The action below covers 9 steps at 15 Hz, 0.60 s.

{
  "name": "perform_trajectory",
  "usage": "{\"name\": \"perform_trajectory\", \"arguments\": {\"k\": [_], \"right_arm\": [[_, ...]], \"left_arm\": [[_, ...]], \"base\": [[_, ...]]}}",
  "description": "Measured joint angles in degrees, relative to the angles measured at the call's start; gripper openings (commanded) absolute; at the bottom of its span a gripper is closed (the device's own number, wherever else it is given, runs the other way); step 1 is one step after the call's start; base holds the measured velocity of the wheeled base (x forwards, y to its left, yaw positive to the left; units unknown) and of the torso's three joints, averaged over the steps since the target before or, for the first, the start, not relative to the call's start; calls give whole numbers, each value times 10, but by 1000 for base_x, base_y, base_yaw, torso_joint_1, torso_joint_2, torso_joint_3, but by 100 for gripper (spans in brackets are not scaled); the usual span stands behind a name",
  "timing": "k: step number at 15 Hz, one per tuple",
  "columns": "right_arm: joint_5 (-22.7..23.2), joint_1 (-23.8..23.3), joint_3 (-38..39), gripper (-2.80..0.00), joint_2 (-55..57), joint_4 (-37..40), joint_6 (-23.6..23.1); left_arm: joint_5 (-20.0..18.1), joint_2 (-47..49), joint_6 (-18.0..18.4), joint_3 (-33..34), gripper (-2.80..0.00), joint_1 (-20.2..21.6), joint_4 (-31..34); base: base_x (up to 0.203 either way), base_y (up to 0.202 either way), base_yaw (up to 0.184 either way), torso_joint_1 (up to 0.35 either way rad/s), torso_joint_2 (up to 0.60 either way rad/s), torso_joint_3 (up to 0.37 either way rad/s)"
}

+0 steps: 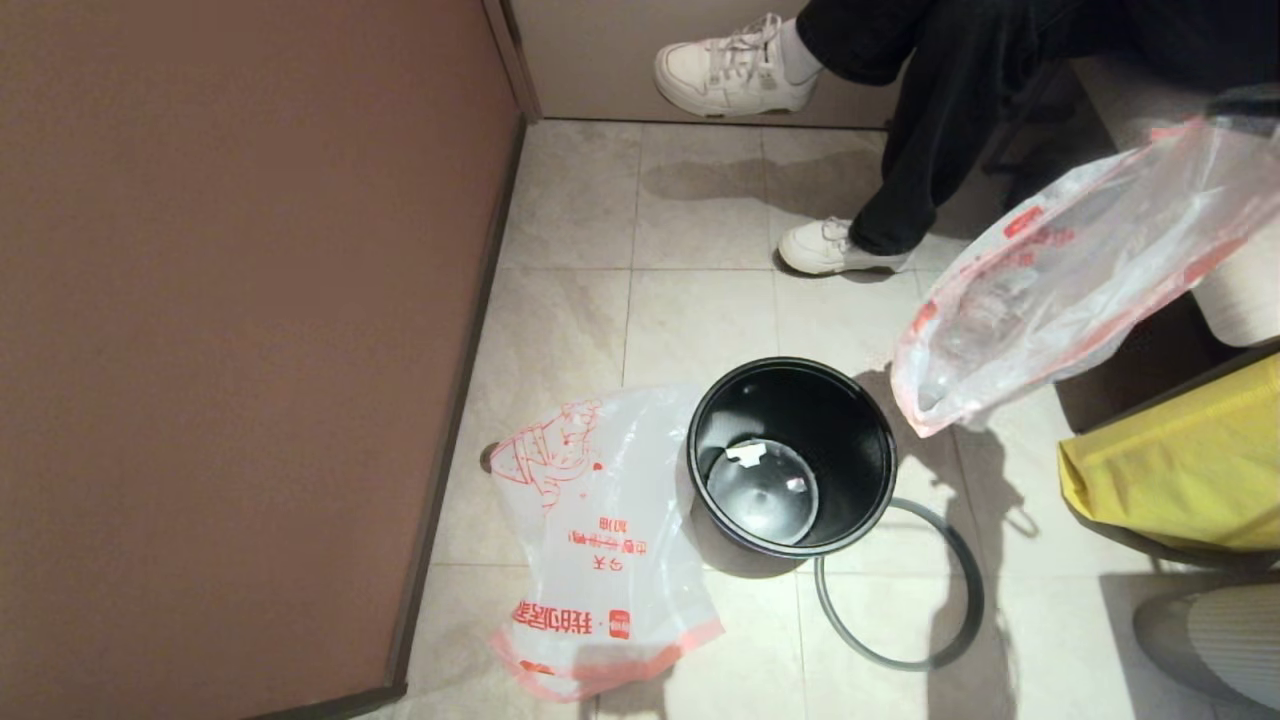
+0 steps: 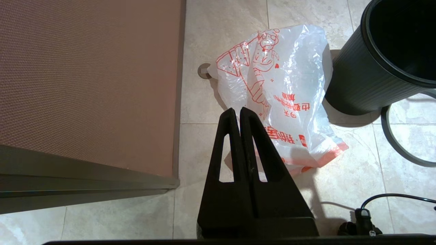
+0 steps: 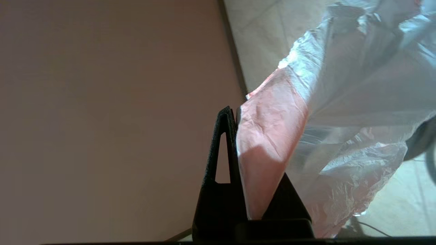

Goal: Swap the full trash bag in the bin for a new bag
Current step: Place the trash bag on the floor

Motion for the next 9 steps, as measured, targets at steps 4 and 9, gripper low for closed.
{"name": "perform_trajectory", "arguments": {"k": [4,9], "right_arm": [[-1,-13,1,-280,102,-1,-72],[-6,-48,2,-280,236,0,-151]], "left_arm": [[0,0,0,0,-280,0,0],[0,0,0,0,-280,0,0]], "base": [[0,0,0,0,0,0],[0,0,0,0,0,0]]}}
